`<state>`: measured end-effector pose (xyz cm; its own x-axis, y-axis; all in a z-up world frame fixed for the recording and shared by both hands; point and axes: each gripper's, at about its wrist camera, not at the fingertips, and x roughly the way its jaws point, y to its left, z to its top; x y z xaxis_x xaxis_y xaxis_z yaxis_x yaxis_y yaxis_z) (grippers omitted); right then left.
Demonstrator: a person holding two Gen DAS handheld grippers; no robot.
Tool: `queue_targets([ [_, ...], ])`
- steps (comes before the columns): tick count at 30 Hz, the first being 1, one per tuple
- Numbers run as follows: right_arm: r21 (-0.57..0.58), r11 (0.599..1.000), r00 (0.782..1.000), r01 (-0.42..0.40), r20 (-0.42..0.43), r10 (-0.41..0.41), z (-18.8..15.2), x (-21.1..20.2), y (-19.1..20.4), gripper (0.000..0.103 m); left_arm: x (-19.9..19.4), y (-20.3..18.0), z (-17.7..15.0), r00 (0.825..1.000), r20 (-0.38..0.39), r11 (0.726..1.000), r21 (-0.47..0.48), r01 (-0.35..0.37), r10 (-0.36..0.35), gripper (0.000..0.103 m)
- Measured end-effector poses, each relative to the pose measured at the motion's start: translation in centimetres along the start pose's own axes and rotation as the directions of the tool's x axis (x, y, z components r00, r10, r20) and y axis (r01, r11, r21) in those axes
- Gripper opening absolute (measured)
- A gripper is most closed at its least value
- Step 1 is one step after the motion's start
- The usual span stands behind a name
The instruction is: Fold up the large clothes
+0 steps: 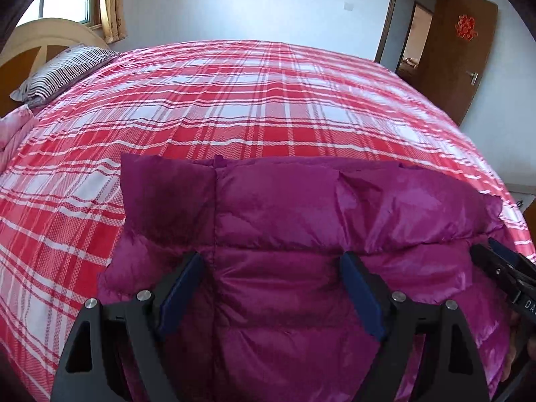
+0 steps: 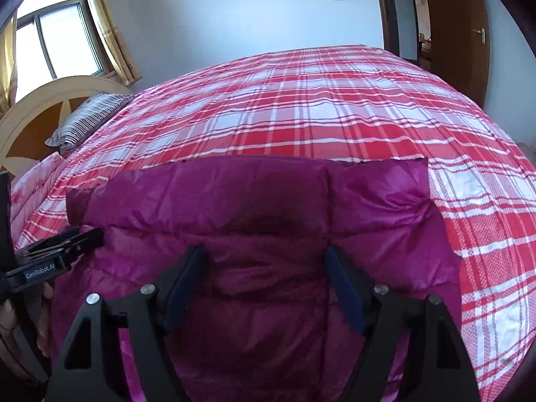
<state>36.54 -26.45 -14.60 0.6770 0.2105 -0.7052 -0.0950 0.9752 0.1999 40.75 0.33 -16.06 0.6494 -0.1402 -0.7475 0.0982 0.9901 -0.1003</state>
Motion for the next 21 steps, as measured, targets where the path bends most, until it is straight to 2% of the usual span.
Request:
queue_targets([
  [5, -0.005, 1.000, 0.999, -0.011, -0.032, 0.011, -0.2, 1.2, -0.2, 0.084, 0.8, 0.1, -0.6, 1.000, 0.006, 1.000, -0.006, 0.004, -0.004, 0.091],
  [21, -0.064, 0.997, 0.994, 0.050, -0.096, -0.056, -0.7, 3.2, 1.0, 0.092, 2.1, -0.8, -1.2, 0.998, -0.029, 0.998, 0.042, -0.057, 0.058, 0.098],
])
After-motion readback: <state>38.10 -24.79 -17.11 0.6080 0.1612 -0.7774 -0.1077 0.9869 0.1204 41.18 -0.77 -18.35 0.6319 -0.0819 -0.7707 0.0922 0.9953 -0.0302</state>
